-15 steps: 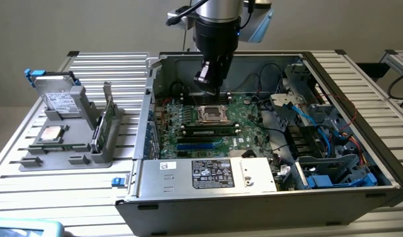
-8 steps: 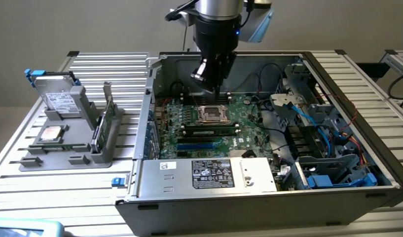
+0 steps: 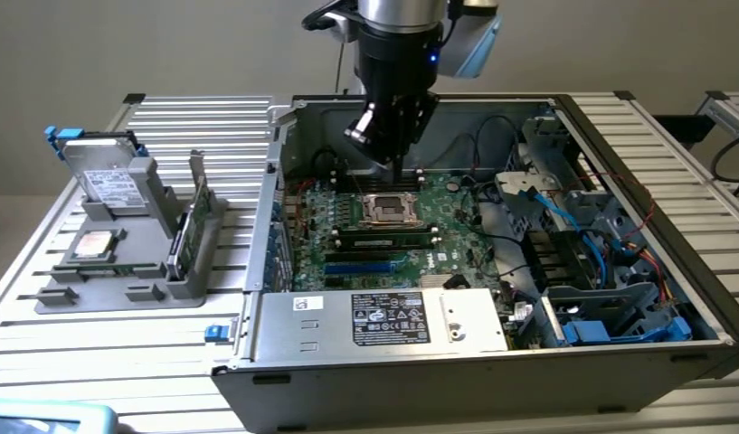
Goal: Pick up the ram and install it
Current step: 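Press down the ram until it locks into place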
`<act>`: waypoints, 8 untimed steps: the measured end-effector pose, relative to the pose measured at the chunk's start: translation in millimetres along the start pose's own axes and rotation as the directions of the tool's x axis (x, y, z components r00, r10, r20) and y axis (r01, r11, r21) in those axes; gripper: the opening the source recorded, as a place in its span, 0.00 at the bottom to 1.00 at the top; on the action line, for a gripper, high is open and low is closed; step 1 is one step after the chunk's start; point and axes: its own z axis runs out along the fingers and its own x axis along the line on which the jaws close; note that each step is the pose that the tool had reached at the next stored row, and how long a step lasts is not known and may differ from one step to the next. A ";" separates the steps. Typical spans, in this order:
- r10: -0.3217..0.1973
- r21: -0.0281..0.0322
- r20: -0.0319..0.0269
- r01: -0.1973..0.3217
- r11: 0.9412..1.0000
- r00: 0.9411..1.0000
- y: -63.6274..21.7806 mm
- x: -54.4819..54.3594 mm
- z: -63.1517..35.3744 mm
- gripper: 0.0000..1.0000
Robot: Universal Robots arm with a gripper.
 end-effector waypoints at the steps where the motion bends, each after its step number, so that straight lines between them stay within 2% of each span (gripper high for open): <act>1: 0.015 0.000 0.000 -0.015 1.000 1.000 0.0 0.0 -0.4 0.11; 5: 0.075 -0.001 -0.003 -0.075 0.997 0.997 -0.1 0.0 -2.0 0.11; 8: 0.121 -0.002 -0.004 -0.121 0.993 0.993 -0.1 0.1 -3.1 0.11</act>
